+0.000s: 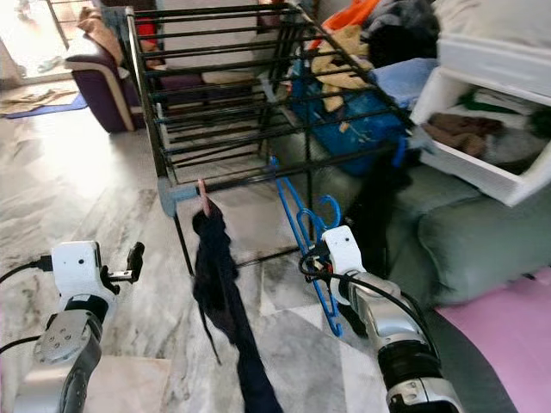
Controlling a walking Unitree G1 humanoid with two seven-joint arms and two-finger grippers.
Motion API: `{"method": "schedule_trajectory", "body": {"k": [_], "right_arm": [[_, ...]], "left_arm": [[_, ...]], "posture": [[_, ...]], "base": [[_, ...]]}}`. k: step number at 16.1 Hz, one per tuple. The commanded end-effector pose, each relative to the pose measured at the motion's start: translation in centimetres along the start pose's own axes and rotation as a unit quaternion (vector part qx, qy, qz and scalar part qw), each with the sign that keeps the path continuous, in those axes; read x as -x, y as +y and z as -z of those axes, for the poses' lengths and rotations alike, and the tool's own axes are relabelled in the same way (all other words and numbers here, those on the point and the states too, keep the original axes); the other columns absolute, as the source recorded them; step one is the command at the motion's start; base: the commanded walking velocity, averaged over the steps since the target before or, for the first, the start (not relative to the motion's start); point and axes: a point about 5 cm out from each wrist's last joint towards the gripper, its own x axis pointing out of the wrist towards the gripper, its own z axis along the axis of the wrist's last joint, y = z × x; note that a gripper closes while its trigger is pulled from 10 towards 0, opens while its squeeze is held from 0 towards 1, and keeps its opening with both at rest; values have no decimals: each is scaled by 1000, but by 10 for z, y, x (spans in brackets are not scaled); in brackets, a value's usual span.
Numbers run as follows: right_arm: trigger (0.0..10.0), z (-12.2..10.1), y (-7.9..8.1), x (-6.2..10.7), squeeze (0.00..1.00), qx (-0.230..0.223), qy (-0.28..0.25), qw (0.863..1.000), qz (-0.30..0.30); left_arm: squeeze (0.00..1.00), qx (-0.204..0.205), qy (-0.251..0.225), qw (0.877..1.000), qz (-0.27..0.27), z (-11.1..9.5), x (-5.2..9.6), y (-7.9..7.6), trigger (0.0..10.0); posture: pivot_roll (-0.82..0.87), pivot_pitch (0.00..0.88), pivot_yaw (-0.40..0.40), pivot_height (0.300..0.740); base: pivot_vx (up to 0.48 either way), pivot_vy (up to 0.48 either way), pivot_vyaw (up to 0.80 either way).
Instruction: Hang hanger
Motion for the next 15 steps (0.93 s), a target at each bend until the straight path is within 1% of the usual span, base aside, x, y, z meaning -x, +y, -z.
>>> {"method": "schedule_trajectory", "body": {"k": [1,6,9,12,15], "right_arm": [[10000,-11,1,1,0,13,-18,1000,-4],[10000,-17,-5,0,0,32,-25,999,14],[10000,-17,-6,1,0,38,-26,999,21],[10000,-17,-5,0,0,42,-22,999,9],[10000,-33,-10,-8,0,46,-27,999,10]], "left_arm": [[0,-3,5,1000,-2,2,-1,1,10000],[0,-2,6,1000,4,2,-3,-2,10000],[0,-2,5,1000,7,2,-3,-4,10000],[0,-2,7,1000,9,2,-3,-4,10000],[0,-4,5,1000,12,1,-5,-6,10000]], "posture": [[42,12,-25,740],[44,11,-26,740],[45,12,-25,740],[45,11,-23,740],[56,12,-23,740]], "base": [[289,382,0],[293,382,0],[0,0,0],[0,0,0],[0,0,0]]}}
